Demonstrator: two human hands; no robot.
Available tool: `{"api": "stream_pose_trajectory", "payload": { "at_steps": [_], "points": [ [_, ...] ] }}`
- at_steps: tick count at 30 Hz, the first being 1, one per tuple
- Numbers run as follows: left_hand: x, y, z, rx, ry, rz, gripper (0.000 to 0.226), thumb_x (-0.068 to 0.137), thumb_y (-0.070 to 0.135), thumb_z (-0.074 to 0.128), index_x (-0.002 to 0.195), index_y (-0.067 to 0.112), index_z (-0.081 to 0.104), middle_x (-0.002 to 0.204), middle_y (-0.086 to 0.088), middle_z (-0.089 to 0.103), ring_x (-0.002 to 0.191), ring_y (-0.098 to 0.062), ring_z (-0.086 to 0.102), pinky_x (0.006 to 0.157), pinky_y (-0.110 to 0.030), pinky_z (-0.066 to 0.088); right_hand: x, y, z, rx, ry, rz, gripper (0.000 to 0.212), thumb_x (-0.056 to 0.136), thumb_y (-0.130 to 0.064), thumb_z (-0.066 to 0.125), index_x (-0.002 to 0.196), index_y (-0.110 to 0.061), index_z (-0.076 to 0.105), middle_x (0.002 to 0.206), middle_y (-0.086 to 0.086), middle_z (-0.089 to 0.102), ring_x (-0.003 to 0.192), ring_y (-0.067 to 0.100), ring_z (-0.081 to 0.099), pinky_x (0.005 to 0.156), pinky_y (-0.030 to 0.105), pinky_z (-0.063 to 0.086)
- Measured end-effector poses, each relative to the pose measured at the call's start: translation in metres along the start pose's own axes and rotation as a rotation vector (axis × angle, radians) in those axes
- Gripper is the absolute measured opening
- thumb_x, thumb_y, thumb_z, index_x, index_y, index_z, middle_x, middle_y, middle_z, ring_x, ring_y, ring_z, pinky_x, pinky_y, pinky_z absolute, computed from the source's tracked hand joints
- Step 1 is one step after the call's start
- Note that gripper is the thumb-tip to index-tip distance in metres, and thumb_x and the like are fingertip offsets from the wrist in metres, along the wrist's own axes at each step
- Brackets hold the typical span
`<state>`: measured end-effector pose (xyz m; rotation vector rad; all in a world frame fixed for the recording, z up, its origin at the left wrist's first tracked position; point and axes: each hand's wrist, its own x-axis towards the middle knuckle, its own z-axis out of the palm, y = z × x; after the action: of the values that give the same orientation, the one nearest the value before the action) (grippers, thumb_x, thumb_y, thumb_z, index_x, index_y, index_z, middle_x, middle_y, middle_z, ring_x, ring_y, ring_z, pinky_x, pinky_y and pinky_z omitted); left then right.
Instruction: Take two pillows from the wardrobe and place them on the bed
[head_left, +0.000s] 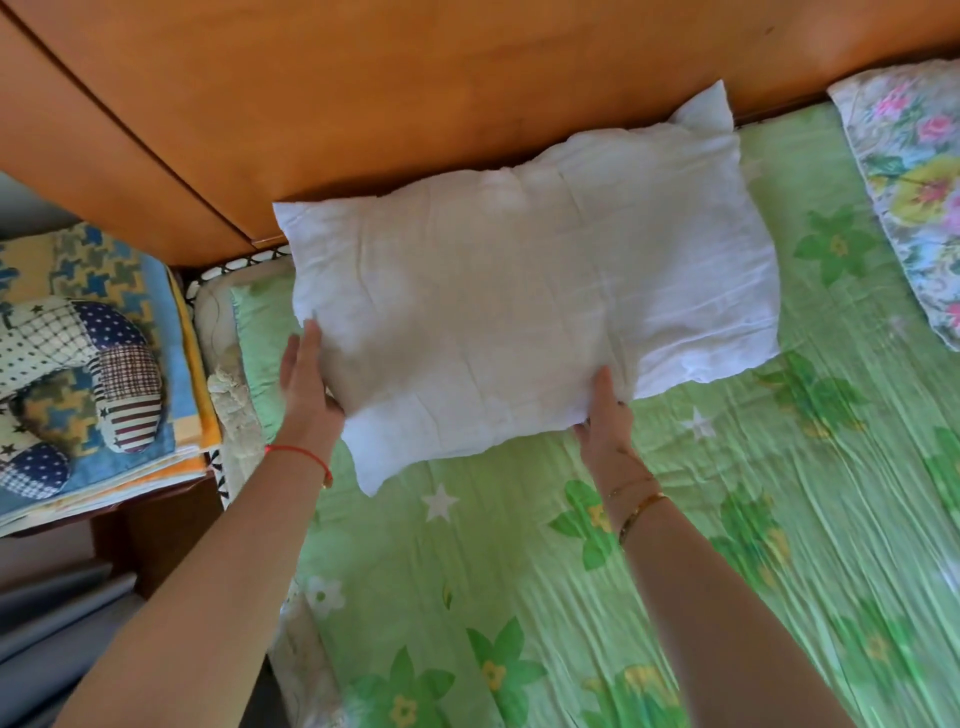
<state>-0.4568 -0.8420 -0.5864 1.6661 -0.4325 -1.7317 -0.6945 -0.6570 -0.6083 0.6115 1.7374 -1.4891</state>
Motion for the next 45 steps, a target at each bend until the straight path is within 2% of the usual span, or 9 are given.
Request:
{"api": "stream_pose_trajectory", "payload": {
  "at_steps": [5, 10, 13, 17, 20, 24, 31, 37, 45],
  "points": [
    [-0.055, -0.049, 0.003, 0.229, 0.212, 0.070, 0.091, 0.078, 0.057, 0.076, 0.153, 0.027, 0.036, 0.149, -0.002, 0.050, 0.128, -0.025, 0.056, 0.105, -0.044, 0.049, 0.023, -0.034, -0.021, 0.108, 0.121, -0.027, 0.059, 0.094, -0.043, 0.061, 0.137, -0.004, 0.049, 0.120, 0.006, 0.057, 0.106, 0.022, 0.058, 0.088, 0.032, 0.052],
    [-0.118, -0.108, 0.010, -0.090, 0.543, -0.191, 0.086, 0.092, 0.062, 0.057, 0.159, 0.022, 0.020, 0.161, -0.011, 0.030, 0.145, -0.035, 0.035, 0.118, -0.049, 0.032, 0.047, -0.064, -0.045, 0.175, 0.184, -0.094, 0.041, 0.095, -0.038, 0.062, 0.121, -0.006, 0.057, 0.116, 0.010, 0.066, 0.110, 0.023, 0.064, 0.092, 0.032, 0.050],
    [-0.132, -0.136, 0.025, -0.220, 0.261, -0.458, 0.062, 0.102, 0.030, 0.055, 0.156, 0.035, 0.024, 0.159, -0.008, 0.033, 0.144, -0.033, 0.037, 0.115, -0.053, 0.036, 0.059, -0.079, -0.058, 0.231, 0.174, -0.091, 0.028, 0.095, -0.038, 0.060, 0.102, -0.012, 0.054, 0.130, 0.010, 0.063, 0.130, 0.030, 0.055, 0.101, 0.035, 0.048],
    [-0.123, -0.135, 0.064, -0.500, -0.003, -0.480, 0.063, 0.089, 0.043, 0.070, 0.142, 0.015, 0.050, 0.144, -0.009, 0.054, 0.136, -0.028, 0.049, 0.116, -0.052, 0.036, 0.076, -0.095, -0.070, 0.256, 0.021, -0.025, 0.028, 0.095, -0.031, 0.063, 0.118, -0.014, 0.058, 0.101, -0.001, 0.062, 0.130, 0.023, 0.055, 0.100, 0.028, 0.050],
    [-0.108, -0.142, 0.065, -0.520, 0.007, -0.416, 0.054, 0.089, 0.036, 0.071, 0.137, 0.015, 0.056, 0.137, -0.008, 0.061, 0.133, -0.027, 0.053, 0.116, -0.050, 0.037, 0.084, -0.109, -0.076, 0.259, -0.041, -0.139, 0.046, 0.094, -0.014, 0.063, 0.137, -0.011, 0.048, 0.132, 0.009, 0.060, 0.118, 0.025, 0.061, 0.102, 0.039, 0.051],
    [-0.105, -0.149, 0.052, -0.553, -0.079, -0.360, 0.056, 0.082, 0.027, 0.075, 0.134, 0.014, 0.059, 0.127, -0.008, 0.070, 0.121, -0.025, 0.062, 0.105, -0.045, 0.049, 0.090, -0.119, -0.090, 0.191, 0.109, -0.356, 0.065, 0.094, -0.004, 0.058, 0.150, -0.016, 0.026, 0.129, 0.003, 0.053, 0.110, 0.018, 0.057, 0.097, 0.038, 0.051],
    [-0.102, -0.158, 0.046, -0.499, -0.015, -0.350, 0.049, 0.094, 0.024, 0.067, 0.140, 0.010, 0.055, 0.136, -0.010, 0.064, 0.125, -0.025, 0.060, 0.110, -0.044, 0.045, 0.089, -0.083, -0.110, 0.198, 0.108, -0.162, 0.024, 0.096, -0.020, 0.061, 0.116, -0.013, 0.048, 0.096, 0.007, 0.058, 0.083, 0.017, 0.058, 0.067, 0.032, 0.055],
    [-0.100, -0.145, 0.030, -0.523, 0.012, -0.302, 0.038, 0.089, 0.026, 0.074, 0.121, 0.009, 0.063, 0.121, -0.010, 0.071, 0.120, -0.026, 0.064, 0.107, -0.045, 0.048, 0.069, -0.054, -0.087, -0.034, 0.060, -0.048, 0.027, 0.085, -0.029, 0.076, 0.089, -0.009, 0.059, 0.071, 0.003, 0.056, 0.066, 0.012, 0.061, 0.073, 0.032, 0.060],
    [-0.100, -0.140, 0.014, -0.382, 0.065, -0.302, 0.027, 0.089, 0.025, 0.075, 0.110, 0.015, 0.061, 0.117, -0.004, 0.066, 0.107, -0.019, 0.063, 0.109, -0.039, 0.047, 0.049, -0.040, -0.082, 0.006, 0.168, -0.081, 0.016, 0.094, -0.013, 0.064, 0.104, -0.003, 0.056, 0.076, 0.006, 0.054, 0.065, 0.015, 0.055, 0.062, 0.025, 0.052]
  ]
}}
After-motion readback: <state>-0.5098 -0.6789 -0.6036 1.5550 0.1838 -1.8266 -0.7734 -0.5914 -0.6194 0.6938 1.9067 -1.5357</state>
